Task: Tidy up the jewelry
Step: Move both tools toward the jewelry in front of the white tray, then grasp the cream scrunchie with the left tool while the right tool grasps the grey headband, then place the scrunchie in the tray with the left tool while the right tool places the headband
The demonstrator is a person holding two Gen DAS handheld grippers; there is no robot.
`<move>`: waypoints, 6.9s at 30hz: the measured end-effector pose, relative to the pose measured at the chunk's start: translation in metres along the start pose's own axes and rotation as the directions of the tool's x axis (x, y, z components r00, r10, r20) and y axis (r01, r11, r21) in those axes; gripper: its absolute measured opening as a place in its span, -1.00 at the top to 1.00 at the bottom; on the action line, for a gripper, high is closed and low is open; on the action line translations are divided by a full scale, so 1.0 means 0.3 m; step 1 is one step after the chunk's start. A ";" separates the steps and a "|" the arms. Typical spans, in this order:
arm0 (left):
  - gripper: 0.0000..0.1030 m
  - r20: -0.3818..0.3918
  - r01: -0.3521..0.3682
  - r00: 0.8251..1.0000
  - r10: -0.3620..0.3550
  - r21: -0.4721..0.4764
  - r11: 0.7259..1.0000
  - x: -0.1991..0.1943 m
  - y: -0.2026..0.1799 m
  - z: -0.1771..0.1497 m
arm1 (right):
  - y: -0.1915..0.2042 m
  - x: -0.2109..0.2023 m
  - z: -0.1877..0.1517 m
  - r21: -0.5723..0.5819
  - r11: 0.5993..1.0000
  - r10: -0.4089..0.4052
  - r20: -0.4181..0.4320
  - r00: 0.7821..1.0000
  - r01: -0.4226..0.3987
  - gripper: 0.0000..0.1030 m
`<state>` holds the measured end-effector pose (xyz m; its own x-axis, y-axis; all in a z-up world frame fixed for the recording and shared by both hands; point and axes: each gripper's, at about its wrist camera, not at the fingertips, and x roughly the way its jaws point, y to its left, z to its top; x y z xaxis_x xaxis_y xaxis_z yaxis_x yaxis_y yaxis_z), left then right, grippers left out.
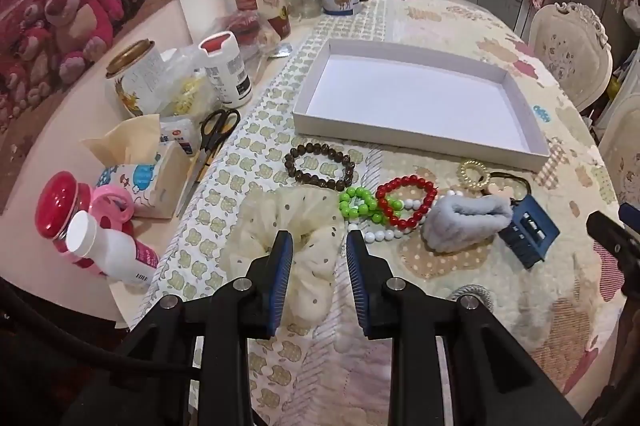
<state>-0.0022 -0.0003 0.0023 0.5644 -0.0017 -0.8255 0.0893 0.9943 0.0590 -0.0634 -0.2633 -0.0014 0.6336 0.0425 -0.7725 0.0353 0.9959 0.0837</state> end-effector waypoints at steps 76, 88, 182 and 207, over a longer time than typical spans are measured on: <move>0.37 -0.190 0.170 0.957 -0.218 -0.241 0.956 0.274 0.230 -0.055 | 0.394 0.278 0.007 -0.465 0.865 0.153 -0.116 0.981 -0.190 -0.03; 0.98 -0.116 0.211 0.965 -0.237 -0.199 0.957 0.156 0.250 -0.012 | 0.308 0.184 0.032 -0.320 0.892 0.307 -0.089 0.948 -0.319 0.79; 0.71 -0.189 0.201 0.961 -0.202 -0.026 0.979 0.605 0.021 0.522 | 0.294 0.602 0.411 -0.095 0.971 0.208 -0.114 0.971 -0.219 0.70; 0.44 -0.031 0.140 0.990 -0.140 -0.002 0.990 0.287 0.026 0.435 | 0.235 0.302 0.364 -0.076 0.974 0.217 0.010 0.976 -0.215 -0.02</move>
<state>0.1542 -0.0067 0.0050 0.5207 -0.1374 -0.8426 0.1661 0.9844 -0.0579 0.0810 -0.1982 0.0032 0.6341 0.2564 -0.7295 -0.1609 0.9665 0.1999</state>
